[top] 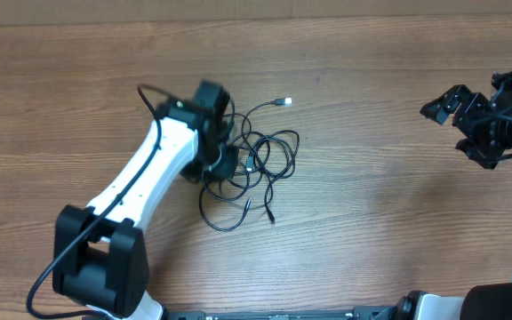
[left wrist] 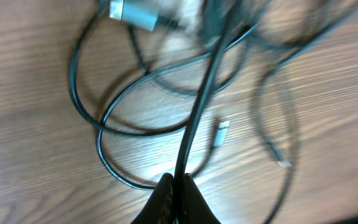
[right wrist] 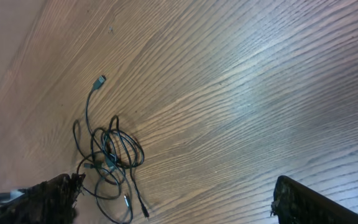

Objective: Untangle cables
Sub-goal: 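Pull the strand out toward the upper left with the left gripper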

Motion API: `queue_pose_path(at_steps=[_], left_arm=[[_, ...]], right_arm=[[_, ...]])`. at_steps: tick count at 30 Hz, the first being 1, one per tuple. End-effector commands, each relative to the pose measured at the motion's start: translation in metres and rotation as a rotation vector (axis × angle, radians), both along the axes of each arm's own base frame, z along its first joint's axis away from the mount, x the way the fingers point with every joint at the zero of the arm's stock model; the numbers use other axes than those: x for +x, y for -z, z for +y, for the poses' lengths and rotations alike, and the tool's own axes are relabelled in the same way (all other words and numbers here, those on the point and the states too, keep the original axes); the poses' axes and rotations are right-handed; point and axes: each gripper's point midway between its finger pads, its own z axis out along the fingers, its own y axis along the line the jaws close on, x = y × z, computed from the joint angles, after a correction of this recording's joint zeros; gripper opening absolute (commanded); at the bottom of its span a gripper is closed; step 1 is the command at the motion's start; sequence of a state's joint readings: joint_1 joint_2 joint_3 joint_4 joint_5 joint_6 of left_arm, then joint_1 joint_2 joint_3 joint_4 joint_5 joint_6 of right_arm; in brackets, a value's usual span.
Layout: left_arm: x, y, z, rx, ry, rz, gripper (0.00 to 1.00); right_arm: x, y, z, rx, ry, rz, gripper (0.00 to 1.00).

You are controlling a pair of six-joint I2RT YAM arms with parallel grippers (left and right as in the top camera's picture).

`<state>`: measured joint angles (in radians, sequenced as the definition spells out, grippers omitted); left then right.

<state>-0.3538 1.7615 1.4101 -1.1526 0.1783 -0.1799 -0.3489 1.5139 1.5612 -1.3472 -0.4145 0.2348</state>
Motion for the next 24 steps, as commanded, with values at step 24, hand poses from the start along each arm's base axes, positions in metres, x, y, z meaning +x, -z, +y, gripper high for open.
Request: queue_pose_path(at_steps=[24], left_arm=[[0.155, -0.379, 0.085, -0.393, -0.355, -1.133, 0.04]], right_arm=[[-0.001, -0.003, 0.002, -0.001, -0.011, -0.012, 1.00]])
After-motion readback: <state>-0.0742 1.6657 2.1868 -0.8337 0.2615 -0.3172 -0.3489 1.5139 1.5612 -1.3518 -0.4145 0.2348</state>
